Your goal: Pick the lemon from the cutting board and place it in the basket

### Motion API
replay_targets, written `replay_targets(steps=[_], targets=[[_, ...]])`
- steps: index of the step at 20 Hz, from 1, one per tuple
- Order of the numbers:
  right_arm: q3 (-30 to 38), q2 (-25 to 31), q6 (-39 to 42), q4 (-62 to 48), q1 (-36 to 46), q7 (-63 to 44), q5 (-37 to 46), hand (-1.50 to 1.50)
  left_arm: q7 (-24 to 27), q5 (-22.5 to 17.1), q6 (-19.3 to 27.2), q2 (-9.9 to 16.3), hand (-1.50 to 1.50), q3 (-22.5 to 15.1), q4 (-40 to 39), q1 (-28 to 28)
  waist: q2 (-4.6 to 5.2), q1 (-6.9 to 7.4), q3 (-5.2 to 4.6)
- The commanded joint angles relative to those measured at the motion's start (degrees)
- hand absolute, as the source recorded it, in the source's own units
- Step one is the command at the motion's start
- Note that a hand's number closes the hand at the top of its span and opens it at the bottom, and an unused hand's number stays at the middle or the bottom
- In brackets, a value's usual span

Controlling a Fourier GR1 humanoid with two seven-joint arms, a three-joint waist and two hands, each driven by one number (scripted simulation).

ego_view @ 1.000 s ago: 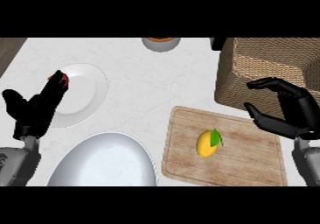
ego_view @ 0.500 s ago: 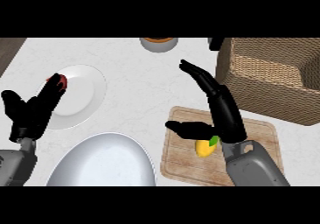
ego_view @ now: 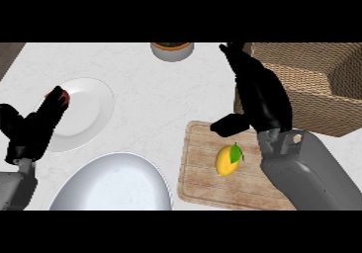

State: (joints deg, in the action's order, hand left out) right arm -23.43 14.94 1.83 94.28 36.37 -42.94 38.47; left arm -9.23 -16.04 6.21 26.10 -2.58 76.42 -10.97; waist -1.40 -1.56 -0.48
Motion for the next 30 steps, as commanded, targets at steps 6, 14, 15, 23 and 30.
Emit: replay_targets(steps=[6,14,15,23,30], targets=[[7.31,2.35,30.02,7.18,12.19,-27.18,-13.55,-1.5,-0.65,-0.07,0.47,-0.36,0.0,0.73,0.89,0.17,0.27,-0.11,0.28],[13.67,4.76,32.94,16.12,6.89,-34.38,-30.89,-1.5,0.54,-0.44,-1.02,-0.2,0.0,1.5,1.37,2.1,0.38,-0.77,0.39],[14.54,6.02,33.36,18.48,6.89,-35.5,-32.93,-1.5,0.0,-0.17,-1.22,0.71,0.0,1.81,1.43,1.76,0.34,-0.84,0.39],[13.1,7.95,23.28,40.45,-10.23,-35.11,-31.61,-1.5,1.33,3.08,1.75,-3.53,0.0,-0.2,1.96,1.93,0.82,-0.34,0.43],[10.84,5.99,20.84,37.45,-21.29,-20.21,-18.47,-1.5,-0.84,1.38,-3.23,-0.56,0.0,3.29,2.31,0.86,1.35,1.49,0.48]])
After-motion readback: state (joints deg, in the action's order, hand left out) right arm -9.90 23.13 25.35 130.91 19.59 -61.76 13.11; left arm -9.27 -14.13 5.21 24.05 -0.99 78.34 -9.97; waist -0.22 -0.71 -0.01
